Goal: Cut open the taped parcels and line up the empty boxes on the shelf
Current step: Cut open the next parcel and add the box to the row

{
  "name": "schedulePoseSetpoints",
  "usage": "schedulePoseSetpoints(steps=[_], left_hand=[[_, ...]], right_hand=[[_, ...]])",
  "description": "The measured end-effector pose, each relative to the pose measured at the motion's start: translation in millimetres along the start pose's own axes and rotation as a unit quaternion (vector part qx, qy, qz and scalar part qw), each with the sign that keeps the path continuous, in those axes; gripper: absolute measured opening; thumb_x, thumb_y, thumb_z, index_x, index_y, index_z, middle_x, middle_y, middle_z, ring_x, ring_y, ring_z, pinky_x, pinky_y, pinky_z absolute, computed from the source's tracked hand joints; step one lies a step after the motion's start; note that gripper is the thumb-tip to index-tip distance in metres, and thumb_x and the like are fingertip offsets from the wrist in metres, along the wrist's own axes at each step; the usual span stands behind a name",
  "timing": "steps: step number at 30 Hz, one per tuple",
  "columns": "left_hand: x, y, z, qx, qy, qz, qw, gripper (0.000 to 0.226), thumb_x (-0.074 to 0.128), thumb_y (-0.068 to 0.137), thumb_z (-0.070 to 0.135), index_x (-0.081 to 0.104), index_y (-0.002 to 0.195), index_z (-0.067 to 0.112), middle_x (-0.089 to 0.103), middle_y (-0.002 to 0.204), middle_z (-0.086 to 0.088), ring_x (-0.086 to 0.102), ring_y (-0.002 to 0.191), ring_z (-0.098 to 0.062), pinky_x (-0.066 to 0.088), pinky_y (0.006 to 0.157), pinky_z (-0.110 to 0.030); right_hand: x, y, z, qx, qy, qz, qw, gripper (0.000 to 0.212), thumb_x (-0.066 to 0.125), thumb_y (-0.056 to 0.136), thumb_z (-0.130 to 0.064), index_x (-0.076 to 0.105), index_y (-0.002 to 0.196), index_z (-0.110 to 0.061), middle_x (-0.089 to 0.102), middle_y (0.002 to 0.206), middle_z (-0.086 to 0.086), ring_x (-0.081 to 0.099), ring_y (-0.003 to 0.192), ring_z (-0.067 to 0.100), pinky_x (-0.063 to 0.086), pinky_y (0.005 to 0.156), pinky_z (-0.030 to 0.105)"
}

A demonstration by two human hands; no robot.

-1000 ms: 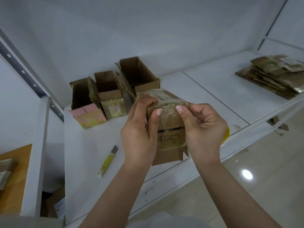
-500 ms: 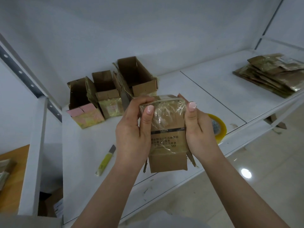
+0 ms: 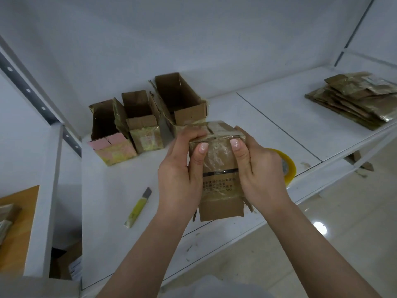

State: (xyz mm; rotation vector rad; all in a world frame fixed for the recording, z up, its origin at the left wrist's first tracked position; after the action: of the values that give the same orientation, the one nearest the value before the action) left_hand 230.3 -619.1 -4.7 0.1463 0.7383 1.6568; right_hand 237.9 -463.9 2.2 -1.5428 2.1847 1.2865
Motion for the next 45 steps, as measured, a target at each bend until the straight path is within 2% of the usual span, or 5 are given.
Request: schedulePoseSetpoints(steps=[26,30,34,37,45], left_hand=[[3,-14,-46,-0.077,-0.138,-0.085,0.984,0.041,0.07,0.079,0.022,0.062,0.118,0.028,0.057,0.135,0.004,0.051,0.126,-0.001,0.054,0.083,-0.017],[-12,6,-46,-0.085,-0.074,-0.052,0.992,0.035,0.07,0.086,0.01,0.062,0.117,0.025,0.065,0.116,0.008,0.061,0.106,0.001,0.05,0.075,-0.009],[-36,38,-56,-0.111,-0.046,-0.011,0.993,0.027,0.066,0.091,0.027,0.063,0.118,0.021,0.07,0.103,0.006,0.069,0.095,-0.013,0.059,0.08,-0.035],[-43,52,-55,-0.133,-0.074,-0.024,0.988,0.027,0.061,0.094,0.034,0.063,0.116,0.017,0.068,0.103,-0.002,0.069,0.097,-0.02,0.061,0.074,-0.045],[-37,43,-50,-0.24,-0.17,-0.055,0.954,0.056,0.043,0.08,0.07,0.054,0.122,0.035,0.061,0.124,0.011,0.059,0.118,-0.011,0.052,0.097,-0.043]], right_hand=[[35,-21,34,-0.021,0.065,-0.064,0.996,0.059,0.042,0.093,-0.064,0.049,0.139,-0.029,0.073,0.089,0.002,0.069,0.067,0.02,0.057,0.057,0.041],[28,-11,38,0.015,0.086,-0.068,0.994,0.056,0.049,0.095,-0.049,0.046,0.144,-0.021,0.07,0.11,-0.008,0.069,0.093,0.004,0.053,0.082,0.016],[30,-12,49,-0.026,-0.017,-0.156,0.987,0.049,0.048,0.094,-0.017,0.049,0.143,-0.022,0.073,0.104,0.013,0.069,0.092,0.032,0.058,0.077,0.044],[45,-20,51,-0.02,-0.073,-0.251,0.965,0.067,0.059,0.088,-0.012,0.037,0.15,-0.026,0.065,0.125,0.001,0.063,0.097,0.02,0.044,0.066,0.014],[20,-6,45,0.043,-0.096,-0.031,0.994,0.028,0.058,0.091,-0.02,0.051,0.067,-0.008,0.036,0.043,-0.002,0.037,0.038,0.022,0.018,0.044,0.022]])
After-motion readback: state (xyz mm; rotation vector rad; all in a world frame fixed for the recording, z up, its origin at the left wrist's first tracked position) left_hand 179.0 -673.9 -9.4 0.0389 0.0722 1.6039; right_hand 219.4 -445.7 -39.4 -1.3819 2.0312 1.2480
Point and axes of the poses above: each hand's wrist, its own y-axis towards the middle knuckle, its own x-axis out of the palm, z = x × y, the point moved 6 cm from there along y, towards the middle knuckle
